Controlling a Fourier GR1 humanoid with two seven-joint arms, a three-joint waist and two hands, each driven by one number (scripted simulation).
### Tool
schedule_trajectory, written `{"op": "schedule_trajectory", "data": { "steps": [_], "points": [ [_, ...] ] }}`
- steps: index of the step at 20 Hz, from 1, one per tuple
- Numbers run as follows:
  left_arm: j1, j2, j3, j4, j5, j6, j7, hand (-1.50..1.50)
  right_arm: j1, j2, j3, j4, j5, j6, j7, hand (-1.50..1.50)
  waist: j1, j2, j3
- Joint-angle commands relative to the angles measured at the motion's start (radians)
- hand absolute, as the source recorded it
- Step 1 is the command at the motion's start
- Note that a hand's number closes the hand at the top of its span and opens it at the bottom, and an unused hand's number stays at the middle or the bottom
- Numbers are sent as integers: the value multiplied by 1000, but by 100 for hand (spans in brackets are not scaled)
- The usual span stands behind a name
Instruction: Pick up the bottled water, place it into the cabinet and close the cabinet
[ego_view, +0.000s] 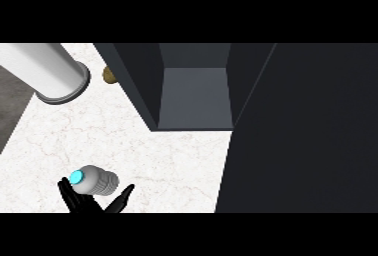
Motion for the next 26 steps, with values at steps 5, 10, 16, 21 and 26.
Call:
{"op": "schedule_trajectory", "data": {
  "steps": [5,10,16,21,26],
  "points": [
    [-63,-3,-30,80,76,-85,-145,150,47,-55,6,-129,60,5,25,-150,-5,1,-3],
    [-56,14,48,13,16,-136,-68,150,19,-51,-39,-142,27,-8,51,-150,1,1,-2],
    [-75,-3,28,52,43,-191,-144,150,-23,-19,21,-37,91,-32,33,-150,1,1,-3],
    [-152,95,-167,78,-155,-221,147,150,-19,-58,26,-61,35,-17,19,-150,-32,-2,-2],
    [-144,94,-231,-5,-212,-230,206,150,-2,-69,-23,-70,10,-21,21,-150,-1,1,-1]
  ]
}}
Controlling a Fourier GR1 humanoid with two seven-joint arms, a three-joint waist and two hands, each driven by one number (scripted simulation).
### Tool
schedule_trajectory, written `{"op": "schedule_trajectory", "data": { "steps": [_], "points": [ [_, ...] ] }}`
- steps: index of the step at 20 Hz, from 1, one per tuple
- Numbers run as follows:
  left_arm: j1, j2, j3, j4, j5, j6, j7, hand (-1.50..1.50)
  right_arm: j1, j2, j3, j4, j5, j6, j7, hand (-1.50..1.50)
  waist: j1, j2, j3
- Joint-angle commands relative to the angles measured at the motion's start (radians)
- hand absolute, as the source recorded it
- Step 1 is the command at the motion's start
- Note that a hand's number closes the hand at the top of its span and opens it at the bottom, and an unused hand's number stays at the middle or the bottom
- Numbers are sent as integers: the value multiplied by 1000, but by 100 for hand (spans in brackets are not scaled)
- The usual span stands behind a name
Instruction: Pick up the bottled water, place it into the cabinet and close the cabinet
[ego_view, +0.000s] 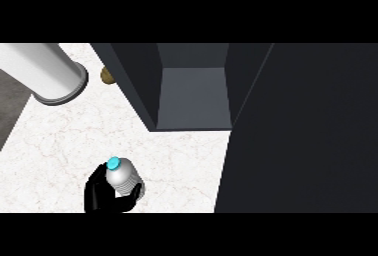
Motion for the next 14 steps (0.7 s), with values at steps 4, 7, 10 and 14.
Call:
{"op": "schedule_trajectory", "data": {
  "steps": [4,7,10,14],
  "points": [
    [35,17,-94,-173,-83,28,131,150,62,-18,10,-41,35,2,-41,-150,12,1,1],
    [78,18,-108,-284,-86,46,168,150,90,-46,35,-145,63,-4,17,-150,11,-1,1],
    [141,63,-125,-440,-53,19,279,150,-26,11,-1,-59,65,-7,71,-150,20,0,0],
    [93,28,-128,-478,-87,108,340,150,26,-8,89,-115,154,-26,77,-150,10,-1,0]
  ]
}}
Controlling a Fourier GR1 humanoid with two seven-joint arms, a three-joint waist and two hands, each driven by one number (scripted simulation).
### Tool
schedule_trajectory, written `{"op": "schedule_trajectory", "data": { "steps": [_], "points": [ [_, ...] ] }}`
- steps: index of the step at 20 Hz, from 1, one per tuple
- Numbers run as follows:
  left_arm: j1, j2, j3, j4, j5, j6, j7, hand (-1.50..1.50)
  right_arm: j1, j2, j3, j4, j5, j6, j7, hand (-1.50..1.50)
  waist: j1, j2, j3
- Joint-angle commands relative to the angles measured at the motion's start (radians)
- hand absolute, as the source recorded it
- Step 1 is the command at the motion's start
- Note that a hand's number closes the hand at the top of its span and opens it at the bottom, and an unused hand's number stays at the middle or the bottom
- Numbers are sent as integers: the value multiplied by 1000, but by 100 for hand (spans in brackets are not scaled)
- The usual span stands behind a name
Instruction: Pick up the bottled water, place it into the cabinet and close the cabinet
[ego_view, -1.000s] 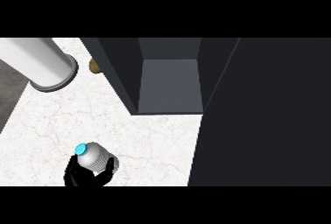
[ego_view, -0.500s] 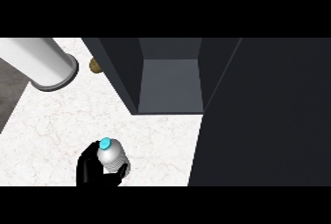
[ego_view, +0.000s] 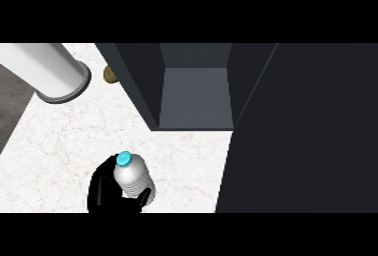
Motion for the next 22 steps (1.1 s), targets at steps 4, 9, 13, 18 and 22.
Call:
{"op": "schedule_trajectory", "data": {
  "steps": [4,9,13,18,22],
  "points": [
    [-75,-41,-11,-114,-48,107,133,150,59,-21,31,-105,104,-9,19,-150,-6,1,0],
    [-91,-60,-50,-233,-115,203,217,150,35,3,55,-94,123,-23,25,-150,-4,0,0],
    [-203,-97,-28,-171,-158,238,255,150,59,1,75,-47,100,-28,-41,-150,-8,2,0],
    [-309,-115,-40,-267,-202,356,446,150,36,8,81,-71,123,-43,4,-150,-8,0,0],
    [-397,-146,-36,-234,-249,407,480,150,22,-22,60,-92,100,-20,36,-150,-7,2,0]
  ]
}}
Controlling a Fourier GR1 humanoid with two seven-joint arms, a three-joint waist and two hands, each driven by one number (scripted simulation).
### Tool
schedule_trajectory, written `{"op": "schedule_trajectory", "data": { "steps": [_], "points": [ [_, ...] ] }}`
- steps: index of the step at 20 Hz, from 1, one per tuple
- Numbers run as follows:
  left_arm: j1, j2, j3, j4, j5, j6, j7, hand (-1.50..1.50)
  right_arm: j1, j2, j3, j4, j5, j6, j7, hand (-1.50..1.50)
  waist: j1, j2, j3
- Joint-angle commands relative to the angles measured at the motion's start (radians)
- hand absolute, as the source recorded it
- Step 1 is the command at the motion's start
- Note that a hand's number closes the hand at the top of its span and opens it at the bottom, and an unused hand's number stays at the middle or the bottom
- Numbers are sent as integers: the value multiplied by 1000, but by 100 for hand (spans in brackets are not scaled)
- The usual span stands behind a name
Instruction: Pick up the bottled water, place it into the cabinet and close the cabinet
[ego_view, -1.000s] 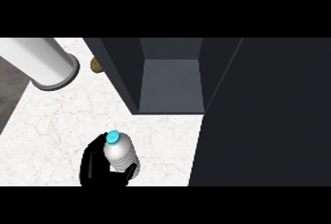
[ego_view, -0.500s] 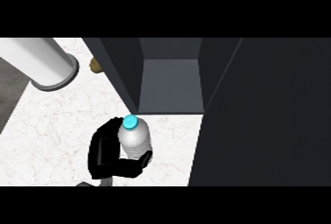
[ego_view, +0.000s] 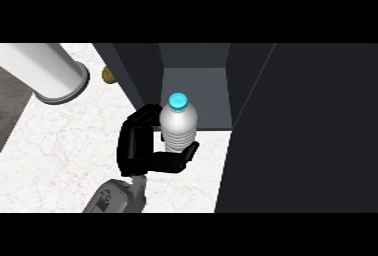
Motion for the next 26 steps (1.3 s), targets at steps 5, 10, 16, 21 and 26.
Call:
{"op": "schedule_trajectory", "data": {
  "steps": [5,10,16,21,26],
  "points": [
    [-226,-21,26,117,-54,149,73,150,19,2,10,-33,77,-5,-12,-150,-3,2,0],
    [-299,-21,80,269,-43,120,12,150,87,-67,30,-138,73,12,-17,-150,-12,1,0],
    [-414,-4,110,357,-100,131,123,150,118,-96,39,-152,79,3,-19,-150,-8,0,0],
    [-554,-19,198,614,-106,109,47,150,162,-96,96,-129,63,-6,-99,-150,-26,3,0],
    [-646,-21,239,788,-84,119,-8,150,142,-137,-26,-171,-27,21,-85,-150,-34,9,0]
  ]
}}
